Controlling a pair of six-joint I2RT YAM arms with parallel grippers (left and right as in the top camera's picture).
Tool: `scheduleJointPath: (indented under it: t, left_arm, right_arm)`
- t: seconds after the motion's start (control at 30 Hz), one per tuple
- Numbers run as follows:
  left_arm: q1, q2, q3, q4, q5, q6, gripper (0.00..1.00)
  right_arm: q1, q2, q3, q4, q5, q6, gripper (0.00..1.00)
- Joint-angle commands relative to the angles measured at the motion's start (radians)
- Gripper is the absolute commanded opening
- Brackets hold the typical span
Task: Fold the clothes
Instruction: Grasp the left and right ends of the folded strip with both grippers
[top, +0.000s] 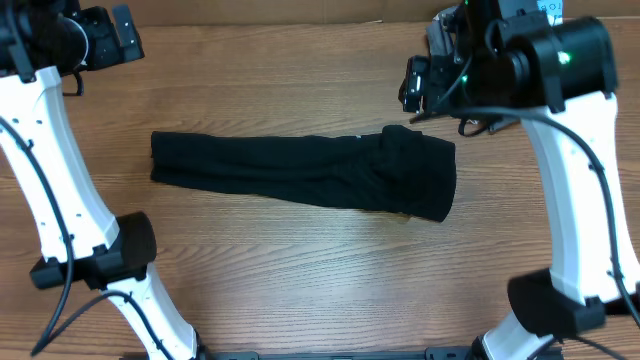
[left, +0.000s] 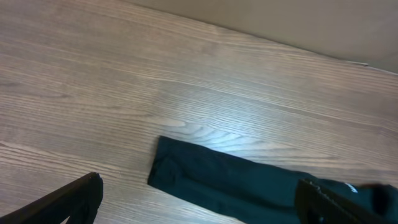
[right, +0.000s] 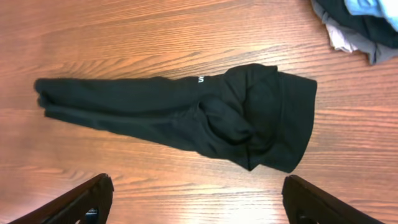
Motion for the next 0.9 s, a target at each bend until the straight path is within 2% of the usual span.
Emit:
scheduleJointPath:
  t: [0.0, 0.2, 0.33, 0.47, 0.67, 0.87]
  left_arm:
    - [-0.005, -0.060, -0.123, -0.005, 0.034, 0.031, 1.00]
    - [-0.005, -0.170, -0.438, -0.004, 0.032, 0.030, 1.00]
    - [-0.021, -0.190, -0.593, 0.032, -0.007, -0.020, 1.00]
    - [-0.064, -0.215, -0.712, 0.081, -0.048, -0.023, 1.00]
    - [-0.151, -0.369, -0.944, 0.272, -0.106, -0.020, 1.00]
    - [-0.152, -0.577, -1.309, 0.519, -0.107, -0.041, 1.00]
  right_arm:
    - [0.014, -0.094, -0.092, 0.000, 0.020, 0.047, 0.92]
    - [0.014, -0.227, -0.372, 0.005, 0.207, 0.241, 0.94]
    - [0.017, -0.299, -0.546, 0.079, 0.227, 0.302, 0.96]
    - [0.020, -0.375, -0.777, 0.213, 0.204, 0.309, 1.00]
    - [0.020, -0.432, -1.083, 0.425, 0.070, 0.246, 1.00]
    - [0.020, -0.430, -1.156, 0.529, 0.011, 0.166, 1.00]
